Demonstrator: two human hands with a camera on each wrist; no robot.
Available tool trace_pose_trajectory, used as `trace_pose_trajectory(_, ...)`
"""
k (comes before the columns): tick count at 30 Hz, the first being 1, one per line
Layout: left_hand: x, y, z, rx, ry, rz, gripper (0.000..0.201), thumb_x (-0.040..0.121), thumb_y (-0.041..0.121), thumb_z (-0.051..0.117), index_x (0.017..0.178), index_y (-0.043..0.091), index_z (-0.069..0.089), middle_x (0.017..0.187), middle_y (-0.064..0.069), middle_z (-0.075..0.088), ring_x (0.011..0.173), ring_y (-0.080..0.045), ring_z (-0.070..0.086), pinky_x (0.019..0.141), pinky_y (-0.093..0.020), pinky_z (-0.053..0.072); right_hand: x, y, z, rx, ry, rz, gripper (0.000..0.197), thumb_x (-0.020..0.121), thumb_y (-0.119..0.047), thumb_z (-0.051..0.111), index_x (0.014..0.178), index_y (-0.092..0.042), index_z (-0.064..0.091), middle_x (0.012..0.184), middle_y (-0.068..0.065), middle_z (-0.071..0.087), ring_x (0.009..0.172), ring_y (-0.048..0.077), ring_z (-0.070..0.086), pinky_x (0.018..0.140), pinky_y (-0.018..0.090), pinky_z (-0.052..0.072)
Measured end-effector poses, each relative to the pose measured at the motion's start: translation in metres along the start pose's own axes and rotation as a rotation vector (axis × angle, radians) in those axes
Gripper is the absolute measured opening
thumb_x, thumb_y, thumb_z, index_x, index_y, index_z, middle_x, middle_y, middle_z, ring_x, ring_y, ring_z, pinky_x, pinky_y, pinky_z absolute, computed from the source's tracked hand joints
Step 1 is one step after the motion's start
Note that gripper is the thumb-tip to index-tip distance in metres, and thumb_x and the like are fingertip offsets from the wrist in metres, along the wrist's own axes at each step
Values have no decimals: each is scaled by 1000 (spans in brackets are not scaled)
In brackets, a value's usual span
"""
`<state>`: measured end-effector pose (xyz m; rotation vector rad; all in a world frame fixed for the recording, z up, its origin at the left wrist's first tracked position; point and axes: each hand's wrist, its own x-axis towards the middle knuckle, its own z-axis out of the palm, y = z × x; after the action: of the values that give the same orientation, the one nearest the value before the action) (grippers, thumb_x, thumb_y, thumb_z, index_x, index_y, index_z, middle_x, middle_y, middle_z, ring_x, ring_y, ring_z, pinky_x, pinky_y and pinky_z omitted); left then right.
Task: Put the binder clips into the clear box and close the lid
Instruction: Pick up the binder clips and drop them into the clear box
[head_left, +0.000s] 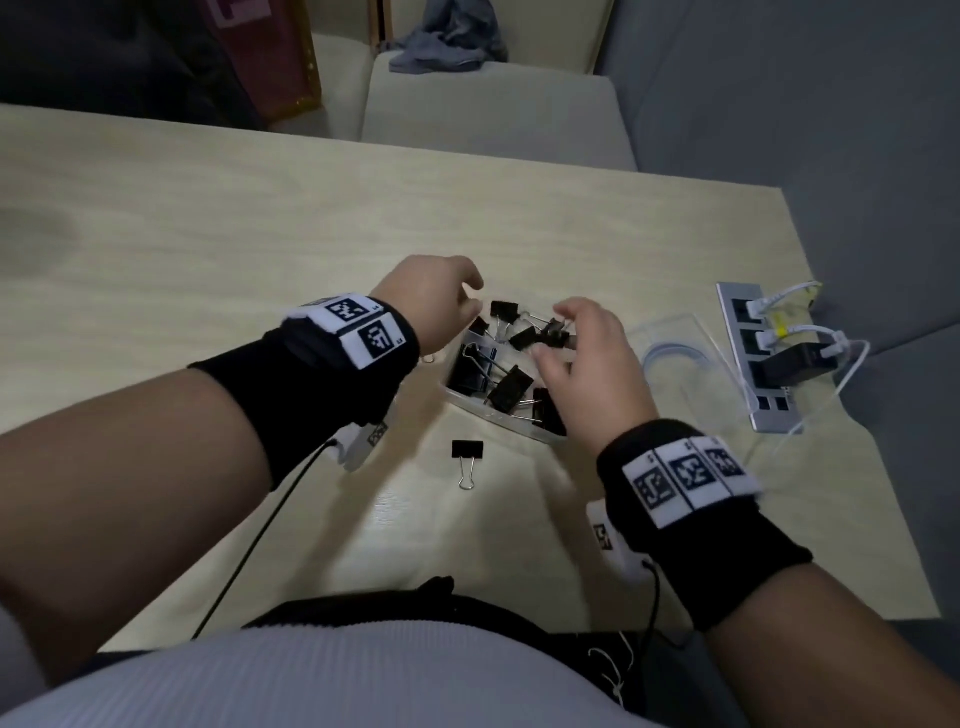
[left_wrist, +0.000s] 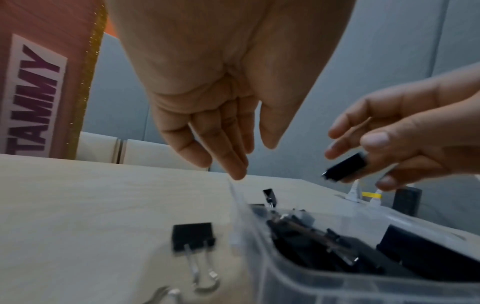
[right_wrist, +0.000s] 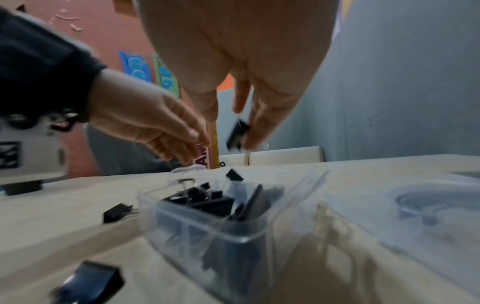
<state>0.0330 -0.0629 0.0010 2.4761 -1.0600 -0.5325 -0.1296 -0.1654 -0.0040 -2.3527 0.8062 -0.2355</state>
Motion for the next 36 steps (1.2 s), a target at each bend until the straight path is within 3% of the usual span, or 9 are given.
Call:
trace_pose_trajectory(2,-2,-16,-2,61,-17,-38,25,87,25,58,111,21,62,101,-1,72,97,-23,64,83,-32,47,3,7,-1,-135,-65,41,49,89,-31,58,132,-19,40,143,4,36,116,22,51,95,34,43)
trace_pose_trajectory(5,-12,-44,-6,239,-110,-111,31,81,32,65,110,21,60,108,-8,60,97,-29,59,82,-38,50,-4,9,2,-292,-48,-47,44,85,-26,59,126,-16,47,137,7,41,118,29,46,98,40,42)
trace_pose_trajectory(8,-29,-61,-2,398,-209,-175,42,79,42,63,115,23,53,114,-10,52,97,-33,57,82,-43,54,-21,-2,16,-260,-72,-324,28,81,-13,62,109,-12,59,112,8,56,100,25,53,87,36,47)
trace_pose_trajectory(12,-40,-69,13,401,-285,-160,37,77,27,62,113,20,55,109,-11,53,90,-34,61,80,-42,55,-45,-10,52,-441,-356,-573,31,76,-2,60,104,-15,60,99,7,61,87,29,55,72,44,52)
trace_pose_trajectory(18,-43,-66,18,456,-312,-127,32,79,25,61,108,11,57,103,-12,56,94,-33,61,74,-37,50,-58,-3,65,-504,-527,-399,32,90,-6,47,121,-16,47,126,9,42,115,31,38,79,41,48)
trace_pose_trajectory(22,-40,-61,0,426,-180,-147,35,79,35,62,105,11,57,97,-10,55,82,-30,57,67,-36,49,-57,1,62,-485,-496,-351,21,91,-10,48,112,-13,45,117,11,44,110,30,40,68,38,44)
trace_pose_trajectory(28,-17,-21,-12,264,7,13,40,79,36,67,110,12,59,105,-13,60,93,-32,61,79,-39,51,-58,7,59,-385,-470,-361,7,89,-10,51,95,-12,49,97,9,50,85,31,53,57,34,38)
trace_pose_trajectory(31,-2,-3,-6,171,23,77,44,81,37,69,117,13,58,111,-12,62,100,-30,60,85,-38,49,-50,1,44,-229,-344,-296,6,90,-20,52,84,-19,51,86,-1,49,74,21,51,64,32,43)
trace_pose_trajectory(36,14,1,3,99,3,55,65,81,38,70,136,13,45,125,-13,59,112,-29,58,96,-40,48,-12,6,8,-71,4,-30,8,88,-20,59,95,-18,60,94,-2,52,81,12,48,72,22,34)
